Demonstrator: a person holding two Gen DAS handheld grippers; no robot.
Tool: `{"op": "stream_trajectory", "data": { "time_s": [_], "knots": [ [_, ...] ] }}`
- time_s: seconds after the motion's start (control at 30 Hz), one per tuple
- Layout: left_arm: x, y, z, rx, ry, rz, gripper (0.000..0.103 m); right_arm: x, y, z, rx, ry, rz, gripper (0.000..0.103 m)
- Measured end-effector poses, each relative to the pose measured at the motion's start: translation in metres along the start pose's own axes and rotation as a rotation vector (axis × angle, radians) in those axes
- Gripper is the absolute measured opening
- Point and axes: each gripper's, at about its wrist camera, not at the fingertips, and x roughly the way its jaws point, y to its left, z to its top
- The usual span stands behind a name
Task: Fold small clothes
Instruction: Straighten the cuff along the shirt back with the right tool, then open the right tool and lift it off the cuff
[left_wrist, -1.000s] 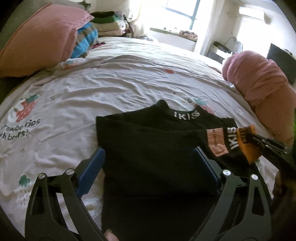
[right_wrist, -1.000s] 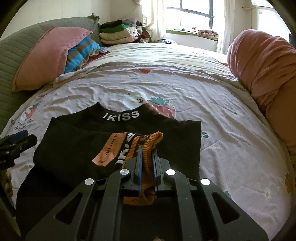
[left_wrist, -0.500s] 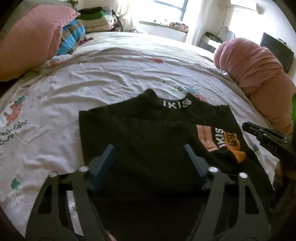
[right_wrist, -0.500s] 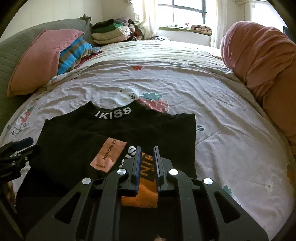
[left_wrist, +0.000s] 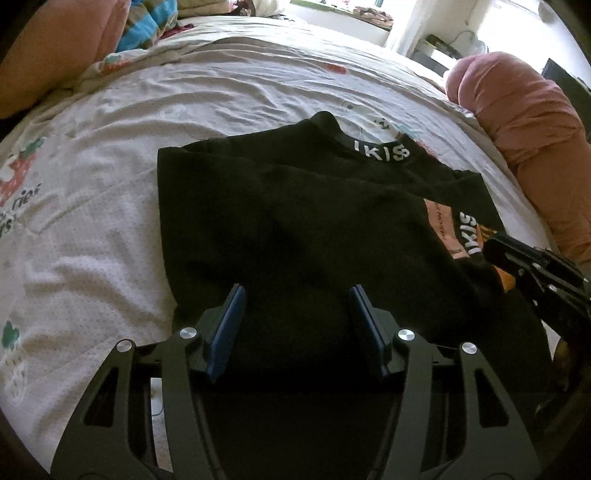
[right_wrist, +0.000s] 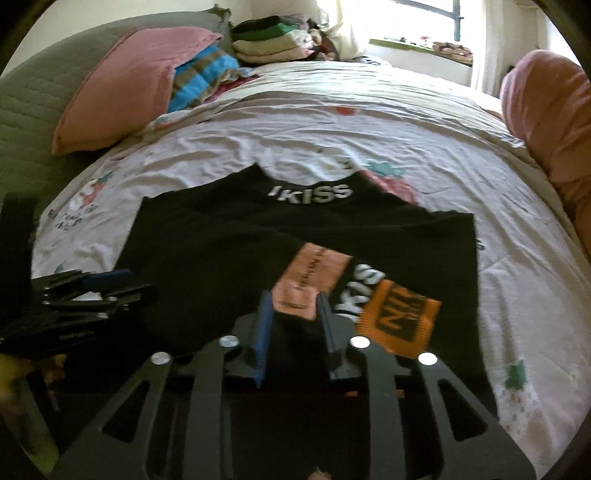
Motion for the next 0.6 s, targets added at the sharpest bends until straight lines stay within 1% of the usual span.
{"op": "stream_trajectory", "data": {
  "time_s": [0.1,0.2,0.27,0.33,0.37,0.47,0.6],
  "knots": [
    [0.002,-0.003,-0.002,0.017,0.0,0.012,0.051,0.004,0.011,0.001,-0.025,0.011,0.014,0.025],
    [0.001,-0.001,-0.002,0.007,0.0,0.001,0.051,0.012,0.015,0.0,-0.044,0.039,0.022,0.027],
    [0.001,-0.001,-0.003,0.006,0.0,-0.002,0.051,0.023,0.009,-0.003,-0.035,0.083,-0.003,0.027],
    [0.002,0.0,-0.002,0.005,0.001,-0.002,0.051,0.032,-0.004,-0.009,-0.004,0.123,-0.043,0.031],
    [0.002,0.0,-0.002,0.004,0.002,-0.003,0.051,0.034,-0.01,-0.011,0.019,0.125,-0.038,0.032],
    [0.001,0.0,-0.002,0.006,0.005,-0.003,0.051,0.033,-0.023,-0.016,0.079,0.116,0.006,0.032],
    [0.001,-0.001,-0.002,0.005,0.004,-0.003,0.051,0.032,-0.018,-0.016,0.057,0.109,-0.02,0.033]
  ]
}}
